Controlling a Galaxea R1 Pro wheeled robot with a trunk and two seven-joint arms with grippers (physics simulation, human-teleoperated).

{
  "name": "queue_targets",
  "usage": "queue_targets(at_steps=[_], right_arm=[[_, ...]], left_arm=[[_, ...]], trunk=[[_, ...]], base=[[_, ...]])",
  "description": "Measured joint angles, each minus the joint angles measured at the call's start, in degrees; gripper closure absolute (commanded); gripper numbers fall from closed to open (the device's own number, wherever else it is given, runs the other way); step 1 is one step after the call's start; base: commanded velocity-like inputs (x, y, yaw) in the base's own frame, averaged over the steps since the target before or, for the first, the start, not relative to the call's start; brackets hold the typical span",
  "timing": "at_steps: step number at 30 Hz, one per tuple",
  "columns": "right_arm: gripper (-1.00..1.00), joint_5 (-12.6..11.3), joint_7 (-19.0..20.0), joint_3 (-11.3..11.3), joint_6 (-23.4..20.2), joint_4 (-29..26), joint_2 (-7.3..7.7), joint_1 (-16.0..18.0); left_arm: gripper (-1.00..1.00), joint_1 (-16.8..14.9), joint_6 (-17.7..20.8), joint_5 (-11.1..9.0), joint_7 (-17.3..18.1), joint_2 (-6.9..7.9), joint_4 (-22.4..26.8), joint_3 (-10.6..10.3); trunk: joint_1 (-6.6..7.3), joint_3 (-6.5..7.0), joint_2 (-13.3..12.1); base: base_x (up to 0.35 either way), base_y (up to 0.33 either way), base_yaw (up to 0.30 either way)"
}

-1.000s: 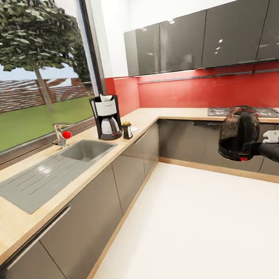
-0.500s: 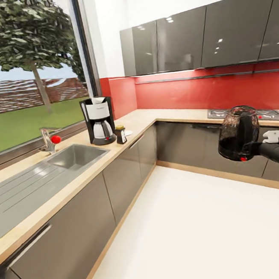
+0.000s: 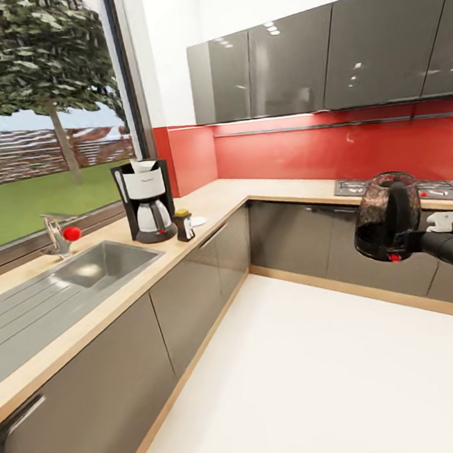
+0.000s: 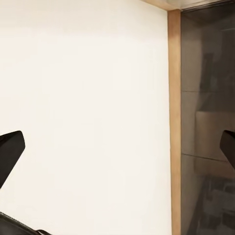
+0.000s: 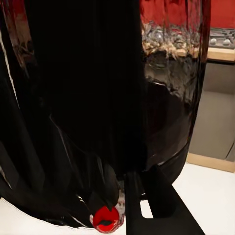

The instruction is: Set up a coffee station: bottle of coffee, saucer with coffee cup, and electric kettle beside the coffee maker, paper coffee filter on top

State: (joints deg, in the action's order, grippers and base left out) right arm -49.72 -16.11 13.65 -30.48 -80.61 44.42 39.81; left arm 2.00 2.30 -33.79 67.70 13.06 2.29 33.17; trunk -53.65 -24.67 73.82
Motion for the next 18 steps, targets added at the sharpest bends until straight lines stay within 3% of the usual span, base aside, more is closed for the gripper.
queue_targets(at_steps=[10, 18], right_arm=[[1.00, 0.0, 0.0, 0.0, 0.0, 0.0, 0.00, 0.0], [1.00, 0.0, 0.0, 0.0, 0.1, 0.0, 0.00, 0.0]], left_arm=[[-1.00, 0.0, 0.0, 0.0, 0.0, 0.03, 0.0, 0.0], [-1.00, 0.0, 0.0, 0.0, 0.0, 0.04, 0.0, 0.0]], trunk=[[0.00, 0.00, 0.0], [-0.02, 0.00, 0.0]], base=[[0.238, -0.087, 0.007], [0.142, -0.002, 0.124]])
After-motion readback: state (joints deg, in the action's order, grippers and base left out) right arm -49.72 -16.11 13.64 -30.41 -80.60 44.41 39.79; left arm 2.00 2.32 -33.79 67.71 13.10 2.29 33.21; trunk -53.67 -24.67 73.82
